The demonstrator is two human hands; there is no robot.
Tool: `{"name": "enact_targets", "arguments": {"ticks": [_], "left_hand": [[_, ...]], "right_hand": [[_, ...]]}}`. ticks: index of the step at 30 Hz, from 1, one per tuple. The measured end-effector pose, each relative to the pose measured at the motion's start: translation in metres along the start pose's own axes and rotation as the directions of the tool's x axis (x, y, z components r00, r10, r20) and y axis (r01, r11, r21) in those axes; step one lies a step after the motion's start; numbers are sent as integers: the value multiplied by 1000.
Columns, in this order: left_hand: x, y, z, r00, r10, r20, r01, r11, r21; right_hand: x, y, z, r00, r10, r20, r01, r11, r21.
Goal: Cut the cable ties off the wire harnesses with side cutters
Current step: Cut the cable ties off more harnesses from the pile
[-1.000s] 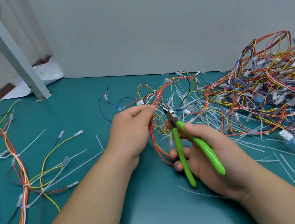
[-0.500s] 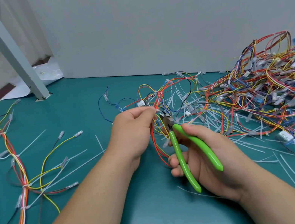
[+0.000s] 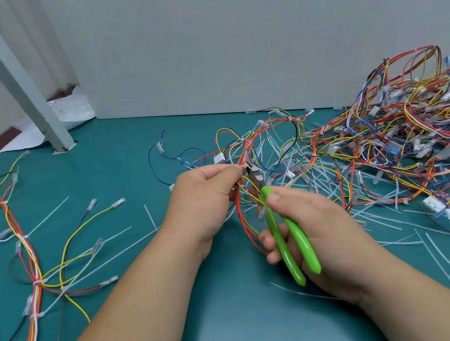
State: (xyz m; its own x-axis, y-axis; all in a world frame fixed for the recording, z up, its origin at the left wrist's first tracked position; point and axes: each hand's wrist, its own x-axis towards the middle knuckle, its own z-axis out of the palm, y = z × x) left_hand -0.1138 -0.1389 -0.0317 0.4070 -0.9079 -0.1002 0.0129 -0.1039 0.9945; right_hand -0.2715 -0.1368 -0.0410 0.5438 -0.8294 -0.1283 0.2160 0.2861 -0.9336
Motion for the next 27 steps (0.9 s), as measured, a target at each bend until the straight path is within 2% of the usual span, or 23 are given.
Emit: {"name": "enact_targets", "arguments": {"ticks": [6, 13, 19, 27], "left_hand": [[-3, 6, 0, 999, -36, 30, 39, 993, -107], [-3, 6, 0, 999, -32, 33, 36, 989, -143], [-3, 7, 0, 998, -29, 59, 38, 989, -143], [-4, 5, 0, 997, -52, 59, 58, 992, -109]], "right_hand": [[0, 4, -5, 993, -118, 20, 119, 950, -289], [2, 13, -4, 919, -393, 10, 306, 701, -643], [6, 19, -9, 865, -502, 6, 322, 546, -773], [6, 16, -8, 836, -547, 53, 332, 426, -842]]}}
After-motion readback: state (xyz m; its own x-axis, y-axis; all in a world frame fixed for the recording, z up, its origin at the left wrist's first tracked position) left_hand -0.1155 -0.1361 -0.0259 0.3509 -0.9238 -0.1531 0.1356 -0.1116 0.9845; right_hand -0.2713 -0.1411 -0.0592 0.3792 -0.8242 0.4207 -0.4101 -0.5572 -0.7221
